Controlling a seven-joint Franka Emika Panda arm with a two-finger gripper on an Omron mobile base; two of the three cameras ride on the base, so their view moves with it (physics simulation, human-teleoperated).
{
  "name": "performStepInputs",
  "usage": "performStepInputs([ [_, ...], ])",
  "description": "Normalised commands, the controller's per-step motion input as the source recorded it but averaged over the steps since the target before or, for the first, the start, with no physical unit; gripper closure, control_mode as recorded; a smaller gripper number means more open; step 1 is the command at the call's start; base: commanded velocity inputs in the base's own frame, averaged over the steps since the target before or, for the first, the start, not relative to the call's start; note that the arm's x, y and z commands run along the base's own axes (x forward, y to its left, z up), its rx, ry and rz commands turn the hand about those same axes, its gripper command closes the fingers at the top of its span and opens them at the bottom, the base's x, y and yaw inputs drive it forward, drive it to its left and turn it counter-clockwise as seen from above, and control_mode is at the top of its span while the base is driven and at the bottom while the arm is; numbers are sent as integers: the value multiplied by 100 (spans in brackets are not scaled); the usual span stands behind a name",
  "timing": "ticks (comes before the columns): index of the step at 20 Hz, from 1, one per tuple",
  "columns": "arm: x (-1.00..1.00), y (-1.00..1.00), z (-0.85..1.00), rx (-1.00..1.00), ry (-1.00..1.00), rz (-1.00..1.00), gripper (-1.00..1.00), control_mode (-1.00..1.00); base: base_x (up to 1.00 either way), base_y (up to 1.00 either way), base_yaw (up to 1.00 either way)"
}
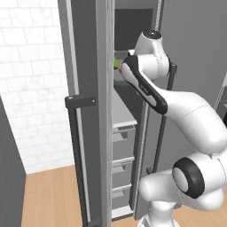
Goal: Take the meat container that has the shrimp and place it on the second highest rack of the freezer. Then take the vegetable container that has the onion and lemon wedge and place it on the highest rack of the freezer.
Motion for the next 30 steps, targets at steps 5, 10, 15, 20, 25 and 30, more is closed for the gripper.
performStepInputs([
  [5,72,0,5,0,0,-7,100,-100,0,0,0],
  [10,95,0,0,0,0,-3,100,-100,0,0,0],
  [15,100,0,0,0,0,0,100,-100,0,0,0],
  [20,92,6,0,-2,0,0,-100,-100,0,0,0],
  [25,34,13,-2,-6,-3,0,-100,-100,0,0,0],
  [30,-34,3,-42,-16,-25,0,-100,-100,0,0,0],
])
